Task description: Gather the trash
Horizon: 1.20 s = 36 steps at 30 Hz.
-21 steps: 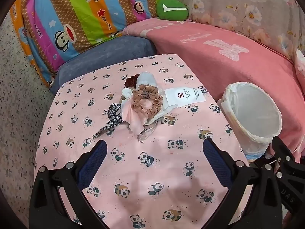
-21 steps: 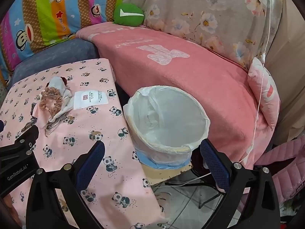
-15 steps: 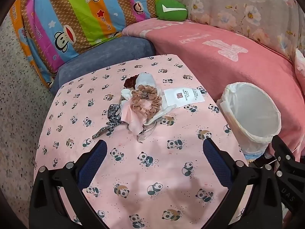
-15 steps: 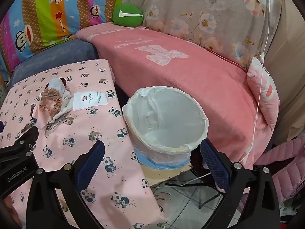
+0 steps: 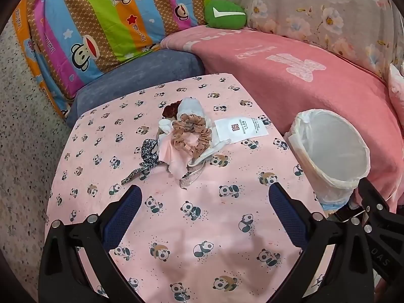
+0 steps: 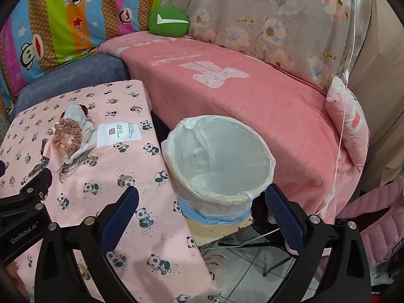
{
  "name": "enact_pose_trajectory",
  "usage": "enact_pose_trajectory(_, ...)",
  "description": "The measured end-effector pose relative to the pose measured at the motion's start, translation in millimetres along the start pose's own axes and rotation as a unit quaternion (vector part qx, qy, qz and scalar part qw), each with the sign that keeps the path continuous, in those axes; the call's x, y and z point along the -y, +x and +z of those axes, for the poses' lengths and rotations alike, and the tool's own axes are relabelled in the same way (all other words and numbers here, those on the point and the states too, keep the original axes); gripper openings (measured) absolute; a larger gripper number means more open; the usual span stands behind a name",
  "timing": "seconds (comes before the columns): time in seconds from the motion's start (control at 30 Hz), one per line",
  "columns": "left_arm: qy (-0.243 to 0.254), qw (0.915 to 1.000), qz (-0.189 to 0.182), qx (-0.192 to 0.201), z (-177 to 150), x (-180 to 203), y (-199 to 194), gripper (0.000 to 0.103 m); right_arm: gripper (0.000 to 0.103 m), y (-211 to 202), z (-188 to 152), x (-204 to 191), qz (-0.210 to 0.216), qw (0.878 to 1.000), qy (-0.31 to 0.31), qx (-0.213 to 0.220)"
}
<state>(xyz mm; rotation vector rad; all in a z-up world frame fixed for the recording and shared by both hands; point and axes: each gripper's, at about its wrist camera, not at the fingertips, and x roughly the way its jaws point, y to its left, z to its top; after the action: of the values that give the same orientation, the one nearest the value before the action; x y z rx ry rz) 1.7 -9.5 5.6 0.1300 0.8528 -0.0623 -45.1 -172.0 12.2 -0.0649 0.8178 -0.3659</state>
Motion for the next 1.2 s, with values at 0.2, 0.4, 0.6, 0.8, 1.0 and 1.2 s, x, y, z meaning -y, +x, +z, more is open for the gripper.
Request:
enact_pose_trajectory(0.2, 0.000, 1.0000, -0.001, 0.000, -0.8, -1.4, -0.2, 0.096, 0.098, -1.6, 1.5, 0.9, 0.000, 1.000, -0.001, 0.001)
enact_pose_trajectory(0.4, -0.001, 1.0000, -0.001, 0.002, 1.5, 7.6, -4.1, 0.096, 0.098, -1.6, 0.8, 0.3, 0.000, 1.000, 0.000, 0.002)
enact_pose_trajectory(0.6, -0.001, 1.0000, -0.001, 0.002, 4.3, 11.8, -7.1, 0.096, 0.098, -3.3, 2.6, 3.1, 0.000, 1.000, 0.000, 0.003)
enact_pose_trajectory(0.8, -0.001, 1.0000, -0.001, 0.004, 3.2, 10.6, -7.2, 0.096, 0.098, -8.5, 8.8, 6.1, -0.003, 1.000, 0.001, 0.005)
enact_pose_trajectory(1.0, -0.001, 1.0000, -0.004, 0.005, 3.9, 3.6, -8.8, 0.096, 0.098, -10.1, 8.7, 7.8, -0.003, 1.000, 0.001, 0.006)
enact_pose_trajectory(1.2, -0.001, 1.0000, -0.005, 0.006, 4.4, 3.0, -9.4, 0.096, 0.098, -10.3, 8.5, 8.1, -0.003, 1.000, 0.001, 0.006)
